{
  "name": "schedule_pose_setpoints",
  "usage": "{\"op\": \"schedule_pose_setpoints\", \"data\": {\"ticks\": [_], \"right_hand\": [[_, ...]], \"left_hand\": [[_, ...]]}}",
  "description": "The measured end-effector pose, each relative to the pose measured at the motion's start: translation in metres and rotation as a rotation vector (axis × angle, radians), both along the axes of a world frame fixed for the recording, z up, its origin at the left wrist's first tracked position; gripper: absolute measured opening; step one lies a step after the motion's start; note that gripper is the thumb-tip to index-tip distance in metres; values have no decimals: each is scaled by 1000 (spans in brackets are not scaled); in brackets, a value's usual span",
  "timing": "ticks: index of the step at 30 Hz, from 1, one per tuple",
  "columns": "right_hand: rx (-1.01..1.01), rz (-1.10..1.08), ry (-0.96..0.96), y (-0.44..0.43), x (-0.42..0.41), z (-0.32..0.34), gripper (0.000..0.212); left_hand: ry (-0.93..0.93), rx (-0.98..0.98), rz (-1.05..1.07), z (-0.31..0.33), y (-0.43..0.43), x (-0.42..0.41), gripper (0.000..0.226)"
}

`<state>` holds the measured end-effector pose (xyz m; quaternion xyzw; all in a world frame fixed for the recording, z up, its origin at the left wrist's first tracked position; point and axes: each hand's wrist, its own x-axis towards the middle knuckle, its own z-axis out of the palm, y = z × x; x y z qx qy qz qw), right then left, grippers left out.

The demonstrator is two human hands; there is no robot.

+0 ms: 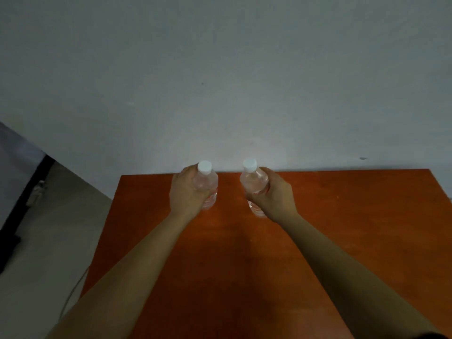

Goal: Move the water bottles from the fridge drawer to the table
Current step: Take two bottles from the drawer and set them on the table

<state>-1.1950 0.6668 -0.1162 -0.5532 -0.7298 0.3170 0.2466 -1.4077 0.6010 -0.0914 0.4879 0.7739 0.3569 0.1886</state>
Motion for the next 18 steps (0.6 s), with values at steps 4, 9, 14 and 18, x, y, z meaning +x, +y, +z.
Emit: {"op": "schedule_pose_setpoints", "data": {"ticks": [4, 9, 14, 18], "right_hand": [[-13, 34, -203, 37, -43, -10, 78], [-143, 22, 9, 73, -71, -29, 71], [-209, 73, 3, 87, -87, -40, 73], [-183, 115, -64, 85, -95, -39, 76]], "left_hand": [[-39, -35, -58, -15, 44, -31, 59], [-44, -104, -143, -32, 84, -53, 61], [-26, -96, -184, -47, 103, -55, 63], [-44, -129, -212, -53, 102, -61, 66]]}}
